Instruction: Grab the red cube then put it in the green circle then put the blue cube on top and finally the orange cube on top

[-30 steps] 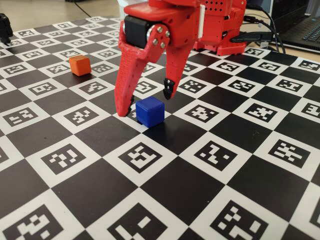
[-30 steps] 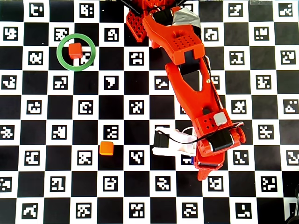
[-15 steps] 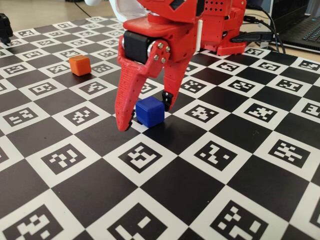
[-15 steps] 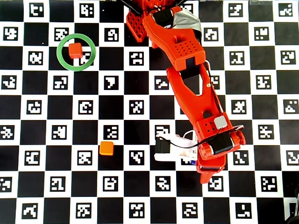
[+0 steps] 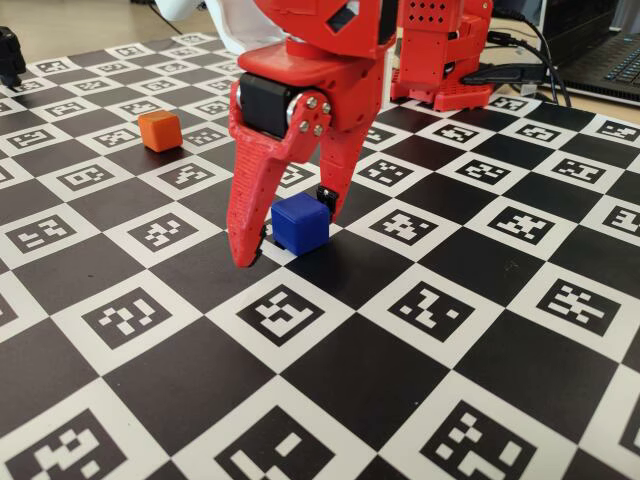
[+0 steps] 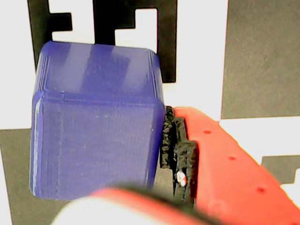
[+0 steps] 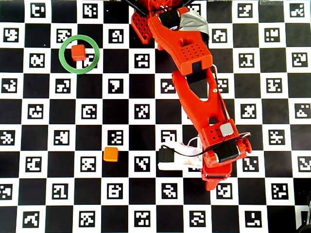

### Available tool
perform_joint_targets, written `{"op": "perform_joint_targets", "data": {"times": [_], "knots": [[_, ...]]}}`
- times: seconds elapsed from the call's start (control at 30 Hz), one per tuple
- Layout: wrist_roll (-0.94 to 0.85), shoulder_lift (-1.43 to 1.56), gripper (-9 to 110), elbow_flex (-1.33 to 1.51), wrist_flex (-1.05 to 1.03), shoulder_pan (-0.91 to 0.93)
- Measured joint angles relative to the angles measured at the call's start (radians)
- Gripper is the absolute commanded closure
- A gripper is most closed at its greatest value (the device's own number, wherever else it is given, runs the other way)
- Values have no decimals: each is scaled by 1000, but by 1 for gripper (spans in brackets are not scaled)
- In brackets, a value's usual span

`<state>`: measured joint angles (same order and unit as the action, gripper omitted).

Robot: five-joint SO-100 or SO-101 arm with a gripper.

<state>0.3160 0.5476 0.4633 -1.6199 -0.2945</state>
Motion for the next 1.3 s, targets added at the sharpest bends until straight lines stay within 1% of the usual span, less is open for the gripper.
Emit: {"op": "perform_joint_targets", "data": {"times": [0.13,0.27,0.4,0.87,1.07,1.3], "knots": [[-17,0,69,0,0,0],[-21,0,85,0,0,0],[-21,0,92,0,0,0],[-23,0,95,0,0,0],[-66,2,95,0,-41,0],[-126,141,95,132,-43,20]]}}
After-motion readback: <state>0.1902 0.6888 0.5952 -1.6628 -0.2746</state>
